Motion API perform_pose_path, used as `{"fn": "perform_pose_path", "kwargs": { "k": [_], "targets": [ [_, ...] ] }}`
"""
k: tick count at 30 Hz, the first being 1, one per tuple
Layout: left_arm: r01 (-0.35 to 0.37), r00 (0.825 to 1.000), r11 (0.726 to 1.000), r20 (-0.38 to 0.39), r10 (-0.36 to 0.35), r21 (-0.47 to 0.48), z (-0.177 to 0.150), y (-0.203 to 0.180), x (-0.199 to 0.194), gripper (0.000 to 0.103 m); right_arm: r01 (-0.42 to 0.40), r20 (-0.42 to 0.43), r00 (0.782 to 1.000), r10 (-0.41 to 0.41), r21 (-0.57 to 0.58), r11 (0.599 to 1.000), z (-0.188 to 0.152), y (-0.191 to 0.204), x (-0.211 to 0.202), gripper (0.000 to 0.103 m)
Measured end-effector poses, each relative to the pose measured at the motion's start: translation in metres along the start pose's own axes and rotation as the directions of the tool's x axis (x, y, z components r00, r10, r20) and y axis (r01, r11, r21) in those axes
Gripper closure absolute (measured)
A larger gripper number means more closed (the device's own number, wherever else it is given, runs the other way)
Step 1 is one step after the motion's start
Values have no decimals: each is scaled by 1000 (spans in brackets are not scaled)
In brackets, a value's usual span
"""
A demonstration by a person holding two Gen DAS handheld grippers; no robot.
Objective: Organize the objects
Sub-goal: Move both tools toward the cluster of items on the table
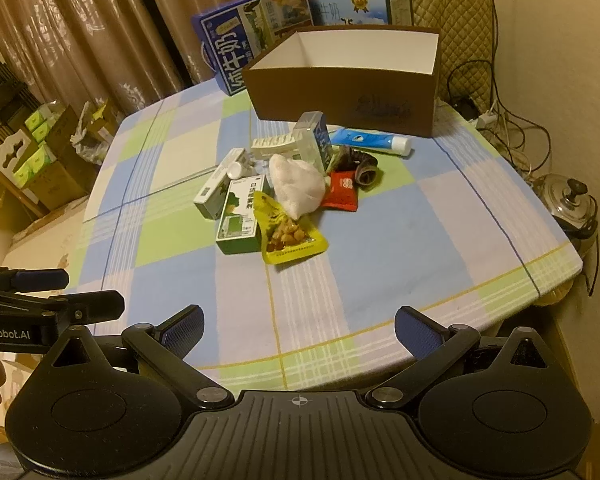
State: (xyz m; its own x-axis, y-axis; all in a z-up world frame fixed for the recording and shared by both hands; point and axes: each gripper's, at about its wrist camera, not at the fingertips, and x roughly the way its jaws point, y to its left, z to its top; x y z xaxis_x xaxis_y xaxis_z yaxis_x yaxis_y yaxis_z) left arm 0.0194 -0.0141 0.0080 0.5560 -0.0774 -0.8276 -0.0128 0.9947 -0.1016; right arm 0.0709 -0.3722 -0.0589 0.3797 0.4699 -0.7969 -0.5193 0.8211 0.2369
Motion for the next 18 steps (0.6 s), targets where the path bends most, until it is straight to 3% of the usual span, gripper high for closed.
{"fn": "perform_pose_path", "kwargs": {
  "k": [18],
  "targets": [
    [-31, 1000, 999, 1, 31, -30, 16, 4, 22, 2, -15, -3, 1000, 15, 3, 1000, 23, -17, 13, 3]
  ]
}}
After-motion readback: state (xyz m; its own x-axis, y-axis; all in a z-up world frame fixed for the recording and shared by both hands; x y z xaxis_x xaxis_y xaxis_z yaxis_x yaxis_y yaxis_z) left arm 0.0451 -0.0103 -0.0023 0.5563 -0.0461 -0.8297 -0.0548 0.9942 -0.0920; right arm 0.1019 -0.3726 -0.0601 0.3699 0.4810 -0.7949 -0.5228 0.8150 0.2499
